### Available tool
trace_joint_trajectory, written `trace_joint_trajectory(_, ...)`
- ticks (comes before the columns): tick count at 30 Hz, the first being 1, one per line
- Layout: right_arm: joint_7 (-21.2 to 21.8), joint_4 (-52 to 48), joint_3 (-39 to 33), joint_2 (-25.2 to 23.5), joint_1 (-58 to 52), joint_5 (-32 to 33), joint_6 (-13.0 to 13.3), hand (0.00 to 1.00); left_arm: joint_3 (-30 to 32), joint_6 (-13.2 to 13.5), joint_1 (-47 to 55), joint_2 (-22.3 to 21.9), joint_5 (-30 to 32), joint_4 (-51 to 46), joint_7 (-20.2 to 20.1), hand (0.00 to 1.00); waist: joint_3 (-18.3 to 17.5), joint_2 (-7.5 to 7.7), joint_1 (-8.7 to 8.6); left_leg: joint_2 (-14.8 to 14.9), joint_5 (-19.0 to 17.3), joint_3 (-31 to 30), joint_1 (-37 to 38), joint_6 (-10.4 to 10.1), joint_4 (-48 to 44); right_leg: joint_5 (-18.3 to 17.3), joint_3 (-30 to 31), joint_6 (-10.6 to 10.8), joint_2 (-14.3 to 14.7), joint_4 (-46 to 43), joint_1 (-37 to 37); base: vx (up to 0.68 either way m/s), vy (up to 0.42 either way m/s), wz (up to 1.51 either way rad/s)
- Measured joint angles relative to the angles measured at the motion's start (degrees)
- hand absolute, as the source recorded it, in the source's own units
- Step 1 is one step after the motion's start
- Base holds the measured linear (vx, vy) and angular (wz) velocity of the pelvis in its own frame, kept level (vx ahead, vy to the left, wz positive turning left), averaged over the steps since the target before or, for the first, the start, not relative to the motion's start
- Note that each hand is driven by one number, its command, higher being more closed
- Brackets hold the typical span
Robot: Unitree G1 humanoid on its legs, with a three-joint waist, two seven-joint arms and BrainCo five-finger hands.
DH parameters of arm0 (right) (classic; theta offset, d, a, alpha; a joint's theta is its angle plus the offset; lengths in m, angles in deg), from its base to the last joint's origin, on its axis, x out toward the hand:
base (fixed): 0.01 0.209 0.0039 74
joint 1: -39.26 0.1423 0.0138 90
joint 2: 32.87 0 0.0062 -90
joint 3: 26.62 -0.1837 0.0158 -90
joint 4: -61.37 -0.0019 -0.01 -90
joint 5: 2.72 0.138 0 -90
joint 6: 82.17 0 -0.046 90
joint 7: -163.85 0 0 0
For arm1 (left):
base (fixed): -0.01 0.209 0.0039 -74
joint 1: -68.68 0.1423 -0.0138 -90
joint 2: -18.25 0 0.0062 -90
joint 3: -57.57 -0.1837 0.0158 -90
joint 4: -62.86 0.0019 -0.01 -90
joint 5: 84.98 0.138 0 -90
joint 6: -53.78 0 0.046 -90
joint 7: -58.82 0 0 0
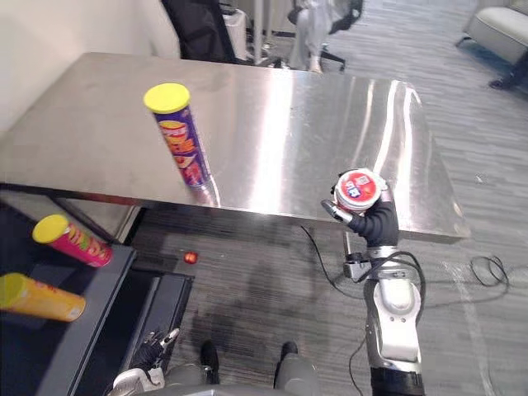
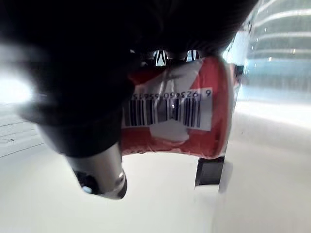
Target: Put the gum and the chips on the shelf.
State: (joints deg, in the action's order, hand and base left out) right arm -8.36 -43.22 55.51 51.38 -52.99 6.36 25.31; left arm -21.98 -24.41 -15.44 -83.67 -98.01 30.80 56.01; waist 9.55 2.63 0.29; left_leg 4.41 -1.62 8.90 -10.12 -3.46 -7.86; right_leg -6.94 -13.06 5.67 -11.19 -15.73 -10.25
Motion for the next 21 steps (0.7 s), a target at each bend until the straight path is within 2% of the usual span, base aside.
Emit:
trace_joint_trajectory(1,-0.1,0.0,0.4,0.0,0.1,0.0,0.0,1.0,0.0,0.0,0.0,0.0,-0.4,-0.2,0.0,0.0,0.2,-0.17,0.18,0.0,0.9,-1.7,-0.9,-0.1,0.5,-0.2,-1.6,-0.4,0.0,0.0,0.0,-0.12,-0.111,1.52)
trace_joint_trajectory(2,-0.7,0.0,1.3,0.0,0.6,0.0,0.1,1.0,0.7,-0.1,0.3,-0.2,-0.3,-1.0,-0.1,0.0,0.6,-0.91,0.54,-0.1,3.9,-5.9,-2.8,-1.4,3.5,-0.7,-6.3,-1.2,0.4,-0.8,-0.5,-0.11,-0.113,1.37)
trace_joint_trajectory(3,-1.0,0.0,1.3,0.1,1.0,0.0,0.1,1.0,0.9,-0.1,0.4,-0.3,-0.2,-1.4,-0.1,0.0,0.9,-1.49,0.71,0.0,4.8,-7.2,-3.2,-1.9,5.1,-0.9,-8.2,-1.7,0.7,-1.3,-0.7,-0.14,-0.192,1.75)
trace_joint_trajectory(4,-1.2,-0.1,0.9,0.2,1.1,0.0,0.1,1.0,1.2,-0.2,0.5,-0.2,-0.2,-1.6,-0.1,0.0,1.0,-1.91,1.1,1.4,4.6,-5.6,-3.4,-2.0,9.1,-0.6,-12.4,-2.6,1.4,0.0,0.0,-0.1,-0.171,1.34)
trace_joint_trajectory(5,-1.3,-0.2,0.4,0.2,1.2,0.0,0.1,1.0,1.4,-0.5,0.1,0.3,-0.3,-1.1,0.0,0.0,1.1,-1.92,1.42,2.4,4.0,-1.5,-3.9,-0.8,9.5,-0.1,-14.8,-3.4,0.7,1.5,0.3,-0.13,-0.142,1.79)
trace_joint_trajectory(6,-1.4,0.1,-1.4,0.5,2.1,-0.1,0.1,1.0,2.4,-0.7,-0.7,0.5,-0.4,-0.9,0.0,0.0,1.7,-1.87,1.59,4.6,2.0,8.4,-6.7,5.4,4.1,-0.8,-19.6,-4.5,-1.2,0.9,0.4,-0.12,-0.113,1.64)
trace_joint_trajectory(7,-1.9,0.5,-2.5,0.5,2.9,-0.1,-0.1,1.0,3.1,-0.8,-0.8,0.6,-0.4,-0.9,0.0,0.0,2.0,-1.89,1.66,6.5,2.8,16.0,-7.7,8.5,-4.4,-1.7,-22.3,-5.3,-3.3,-1.2,0.3,-0.12,-0.117,1.75)
trace_joint_trajectory(8,-2.7,0.5,-2.9,0.6,3.5,-0.1,0.0,1.0,3.4,-0.8,0.3,0.5,-0.3,-0.9,0.1,0.0,1.8,-2.26,1.49,8.8,2.1,22.6,-5.8,9.2,-13.3,-2.6,-24.5,-5.2,-5.5,-3.3,0.9,-0.08,-0.145,1.54)
trace_joint_trajectory(9,-3.6,-0.1,-3.5,1.3,3.2,-0.1,0.3,1.0,3.2,-0.9,1.2,0.1,-0.2,-0.9,-0.2,0.0,1.5,-3.92,1.33,10.4,0.4,26.4,-4.8,9.1,-16.4,-2.8,-28.2,-5.3,-6.2,-5.0,1.8,-0.06,-0.106,1.32)
trace_joint_trajectory(10,-3.7,-0.3,-4.0,1.5,3.0,-0.1,0.4,1.0,3.2,-0.9,1.3,-0.2,-0.2,-1.4,-0.3,0.0,1.2,-5.29,1.44,9.9,1.4,26.8,-5.3,8.3,-15.1,-3.0,-29.6,-5.5,-6.3,-5.7,1.9,-0.12,-0.045,1.5)
trace_joint_trajectory(11,-3.7,-0.2,-5.6,1.6,2.6,-0.1,0.3,1.0,2.8,-0.7,1.5,-0.2,-0.2,-1.7,-0.3,0.0,0.7,-4.72,0.8,5.4,5.9,25.3,-4.6,7.9,-6.0,-4.0,-30.7,-4.7,-6.4,-2.8,2.2,-0.15,-0.005,1.39)
trace_joint_trajectory(12,-3.5,-0.2,-6.7,1.0,2.0,-0.2,0.2,1.0,3.6,-0.8,0.7,0.3,-0.2,-1.3,-0.6,0.0,0.6,-4.51,0.66,4.5,3.2,24.9,-3.5,9.1,-5.7,-2.5,-34.5,-4.9,-7.2,-0.6,2.8,-0.18,-0.02,1.65)
trace_joint_trajectory(13,-3.6,-0.2,-7.4,-0.5,1.6,-0.2,0.0,1.0,4.4,-1.3,1.3,0.7,-0.2,-0.2,-0.9,0.0,1.0,-3.81,0.78,7.1,-3.8,27.3,-1.3,7.3,-13.5,-1.9,-38.0,-4.8,-7.5,-1.2,3.8,-0.13,-0.03,1.24)
trace_joint_trajectory(14,-3.6,-0.3,-7.8,-0.9,1.4,-0.2,0.0,1.0,4.6,-1.3,1.5,0.6,-0.2,0.3,-1.1,0.0,1.0,-3.87,0.49,7.5,-4.7,27.3,0.2,5.8,-13.2,-2.1,-39.3,-4.9,-7.8,-1.8,4.3,-0.13,0.003,1.16)
trace_joint_trajectory(15,-3.6,-0.3,-8.7,-1.1,1.2,-0.2,-0.1,1.0,4.6,-1.4,1.6,0.4,-0.1,1.3,-1.3,0.0,0.5,-5.03,-0.11,8.1,-5.5,27.1,2.6,3.8,-11.0,-2.2,-41.2,-5.1,-8.1,-2.5,4.7,-0.14,0.104,1.01)
trace_joint_trajectory(17,-3.7,-0.3,-10.5,-1.1,1.1,-0.2,-0.1,1.0,4.6,-2.0,1.7,0.4,0.4,2.2,-2.0,0.0,0.4,-5.14,-0.2,7.6,-6.3,26.7,4.2,1.6,-5.8,-2.2,-43.8,-5.0,-9.0,-4.0,4.5,-0.13,0.167,0.82)
trace_joint_trajectory(18,-3.7,-0.3,-10.8,-1.4,1.1,-0.2,-0.1,1.0,4.8,-2.1,1.5,0.6,0.5,3.3,-2.1,0.0,0.5,-4.69,-0.23,6.5,-6.6,26.5,4.2,0.6,-3.3,-2.0,-45.1,-4.6,-10.1,-5.0,4.4,-0.15,0.208,0.54)
trace_joint_trajectory(19,-3.6,-0.3,-10.7,-1.7,0.9,-0.2,-0.1,1.0,5.6,-2.4,1.8,0.6,0.7,3.6,-2.1,0.0,0.3,-3.77,-0.22,4.8,-6.0,26.2,4.1,1.0,-1.9,-1.3,-45.6,-3.7,-11.4,-5.2,4.3,-0.14,0.218,0.5)
trace_joint_trajectory(21,-3.6,-0.3,-10.5,-1.9,1.0,-0.3,-0.1,1.0,5.7,-2.5,2.5,0.7,0.9,3.6,-2.0,0.0,-0.1,-3.31,-0.22,3.0,-5.9,26.0,4.2,1.2,-0.3,0.5,-46.1,-3.5,-12.5,-4.5,4.5,-0.09,0.211,0.24)
